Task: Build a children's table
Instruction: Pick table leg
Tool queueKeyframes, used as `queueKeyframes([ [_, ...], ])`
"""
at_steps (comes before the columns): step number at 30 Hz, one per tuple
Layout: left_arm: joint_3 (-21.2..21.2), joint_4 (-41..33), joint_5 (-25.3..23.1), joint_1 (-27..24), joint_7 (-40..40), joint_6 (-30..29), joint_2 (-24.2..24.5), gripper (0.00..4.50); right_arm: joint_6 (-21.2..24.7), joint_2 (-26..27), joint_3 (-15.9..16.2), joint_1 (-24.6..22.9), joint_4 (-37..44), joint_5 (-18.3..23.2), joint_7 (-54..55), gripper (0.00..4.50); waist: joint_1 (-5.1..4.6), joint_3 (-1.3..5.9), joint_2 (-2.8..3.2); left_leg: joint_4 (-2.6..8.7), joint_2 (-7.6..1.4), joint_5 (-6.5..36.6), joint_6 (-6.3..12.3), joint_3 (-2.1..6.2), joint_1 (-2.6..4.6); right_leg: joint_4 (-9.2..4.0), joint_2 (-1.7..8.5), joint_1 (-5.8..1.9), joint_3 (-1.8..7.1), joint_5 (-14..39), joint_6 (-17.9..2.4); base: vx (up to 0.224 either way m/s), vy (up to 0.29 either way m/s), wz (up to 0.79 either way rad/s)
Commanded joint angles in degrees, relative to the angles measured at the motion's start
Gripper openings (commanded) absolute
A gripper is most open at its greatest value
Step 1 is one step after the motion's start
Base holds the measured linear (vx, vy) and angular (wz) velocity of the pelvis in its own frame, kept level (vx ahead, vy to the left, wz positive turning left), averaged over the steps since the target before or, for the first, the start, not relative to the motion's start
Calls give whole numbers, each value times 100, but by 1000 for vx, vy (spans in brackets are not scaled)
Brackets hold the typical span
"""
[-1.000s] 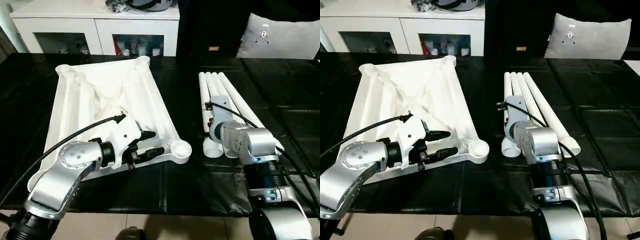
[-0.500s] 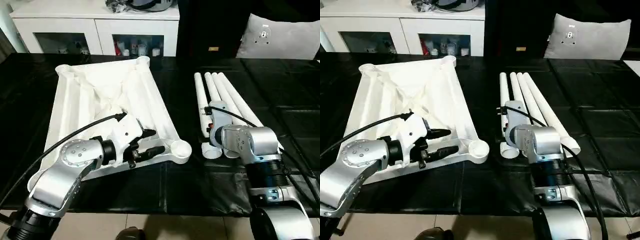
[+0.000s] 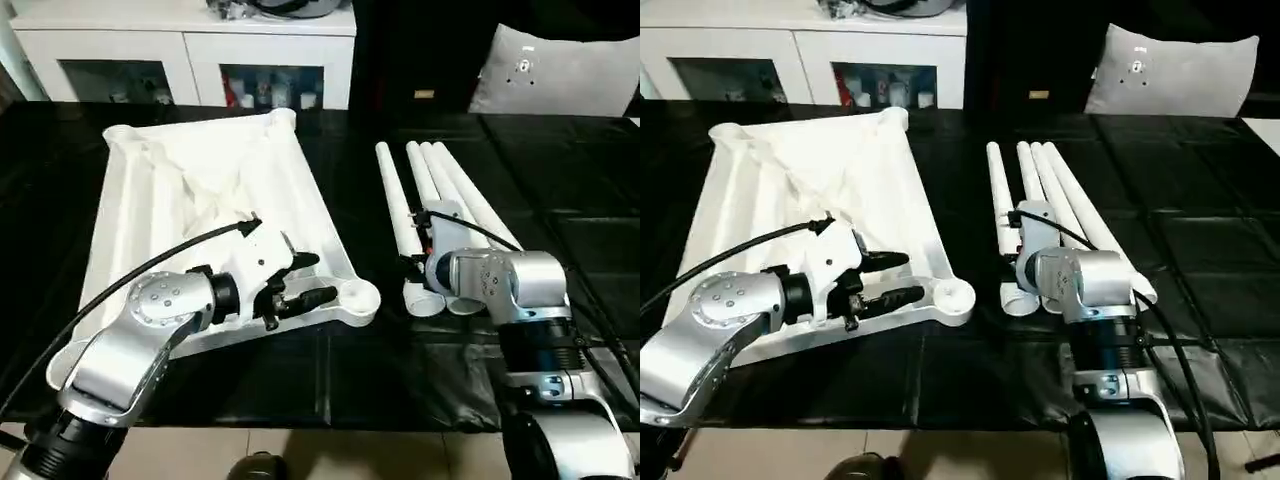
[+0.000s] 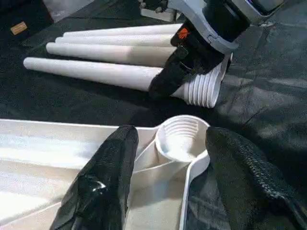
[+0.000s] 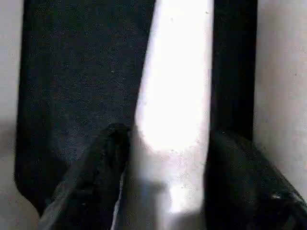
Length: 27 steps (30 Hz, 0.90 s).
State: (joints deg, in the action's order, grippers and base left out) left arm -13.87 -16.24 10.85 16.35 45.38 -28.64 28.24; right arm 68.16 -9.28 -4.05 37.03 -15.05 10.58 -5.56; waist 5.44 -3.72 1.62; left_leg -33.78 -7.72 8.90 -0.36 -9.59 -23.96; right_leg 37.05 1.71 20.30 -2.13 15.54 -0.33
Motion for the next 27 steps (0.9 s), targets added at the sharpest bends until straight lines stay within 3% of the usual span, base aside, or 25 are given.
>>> queueKeyframes([
  [1, -16, -79, -34, 30, -34, -80, 1, 266, 139, -31, 4, -29, -3, -17, 0, 253, -27, 248, 30, 501, -572, 1324, -651, 271, 290, -455, 722, -13, 352, 135, -734, 0, 0, 0],
  [3, -12, -92, -27, 36, -33, -96, 4, 266, 149, -34, 4, -22, -5, -20, -3, 243, -57, 239, 17, 492, -571, 1067, -594, 272, 267, -429, 710, -36, 340, -329, -769, 0, 0, 0],
  [5, -6, -104, -9, 50, -33, -119, 10, 266, 169, -27, -3, -17, 2, -23, -2, 225, -65, 208, 13, 487, -558, 1045, -538, 259, 261, -438, 713, -36, 346, -433, -803, 0, 0, 0],
  [8, -4, -96, 5, 71, -42, -134, 16, 266, 203, 3, -19, -62, 83, -15, 19, 206, -59, 176, 13, 493, -565, 1110, -492, 257, 270, -461, 722, -34, 358, -252, -846, 0, 0, 0],
  [14, 21, -35, 5, 121, -63, -112, 1, 266, 187, 46, -121, -39, 158, -7, 74, 195, -56, 130, 30, 536, -586, 1344, -581, 263, 290, -503, 733, -2, 379, 235, -849, 0, 0, 0],
  [20, 50, 41, -47, 153, -144, -18, -46, 266, -55, 78, -230, -21, 369, 1, 123, 193, -43, 118, 24, 536, -588, 1249, -605, 253, 284, -498, 739, -5, 388, 123, -855, 0, 0, 0],
  [23, 157, 145, -59, 185, -304, 50, -143, 266, -422, 116, -386, 35, 559, 48, 159, 193, -41, 136, 27, 510, -583, 991, -539, 242, 265, -459, 734, -35, 379, -288, -918, 0, 0, 0],
  [27, 314, 146, 58, 233, -358, 46, -187, 266, -763, 188, -651, 76, 901, 236, 90, 193, -42, 154, 5, 447, -550, 432, -255, 221, 218, -384, 709, -88, 354, -1193, -951, 0, 0, 0],
])
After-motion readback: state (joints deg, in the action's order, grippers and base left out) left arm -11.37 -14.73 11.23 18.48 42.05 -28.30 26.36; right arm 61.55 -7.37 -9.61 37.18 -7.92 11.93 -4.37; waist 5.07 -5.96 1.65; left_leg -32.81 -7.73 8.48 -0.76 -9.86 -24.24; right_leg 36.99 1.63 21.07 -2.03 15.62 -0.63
